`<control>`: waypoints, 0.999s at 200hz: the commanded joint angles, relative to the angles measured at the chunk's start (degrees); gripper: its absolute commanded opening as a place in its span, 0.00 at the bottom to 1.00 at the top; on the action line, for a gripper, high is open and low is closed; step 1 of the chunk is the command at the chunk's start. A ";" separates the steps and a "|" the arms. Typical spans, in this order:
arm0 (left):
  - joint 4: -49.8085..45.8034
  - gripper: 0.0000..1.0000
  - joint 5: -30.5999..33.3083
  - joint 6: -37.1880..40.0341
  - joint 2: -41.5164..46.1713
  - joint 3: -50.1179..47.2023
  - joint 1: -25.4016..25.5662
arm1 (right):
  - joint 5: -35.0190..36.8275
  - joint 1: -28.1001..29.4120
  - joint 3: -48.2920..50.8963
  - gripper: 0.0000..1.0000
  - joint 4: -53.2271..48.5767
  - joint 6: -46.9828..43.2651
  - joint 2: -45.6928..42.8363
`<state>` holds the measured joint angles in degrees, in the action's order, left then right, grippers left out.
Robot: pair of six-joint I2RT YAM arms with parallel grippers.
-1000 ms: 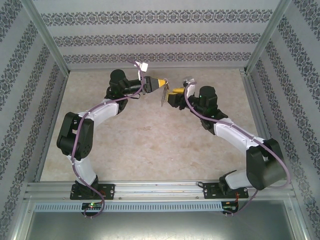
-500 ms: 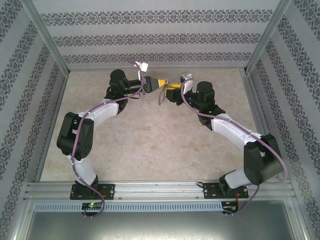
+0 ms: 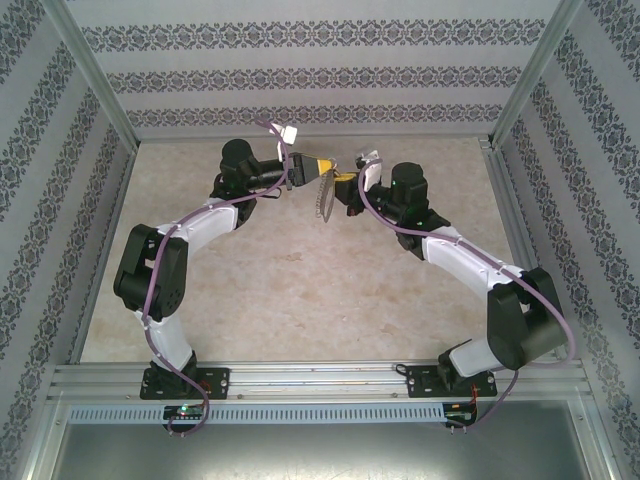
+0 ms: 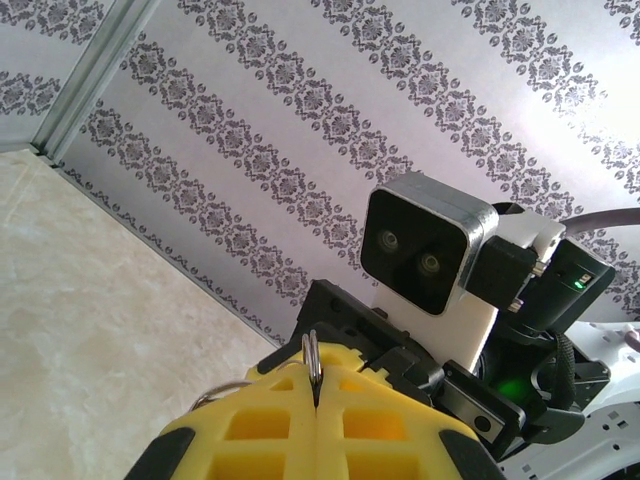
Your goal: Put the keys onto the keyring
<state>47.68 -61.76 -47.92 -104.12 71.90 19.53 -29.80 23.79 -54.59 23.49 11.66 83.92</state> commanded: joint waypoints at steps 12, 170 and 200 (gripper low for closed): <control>2.41 0.00 1.76 2.11 3.22 0.22 0.50 | -3.46 1.40 -0.98 0.00 -3.65 -1.54 -0.84; 1.91 0.00 3.06 2.99 2.60 0.16 1.40 | -12.43 1.67 -4.55 0.00 -6.71 -1.52 1.49; 1.63 0.00 3.27 3.25 2.61 0.26 1.49 | -12.87 0.11 -3.07 0.00 -6.45 -0.70 0.15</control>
<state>47.16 -60.27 -46.44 -103.77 71.57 19.84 -37.50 24.08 -58.70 17.30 10.66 85.08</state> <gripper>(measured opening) 0.048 0.058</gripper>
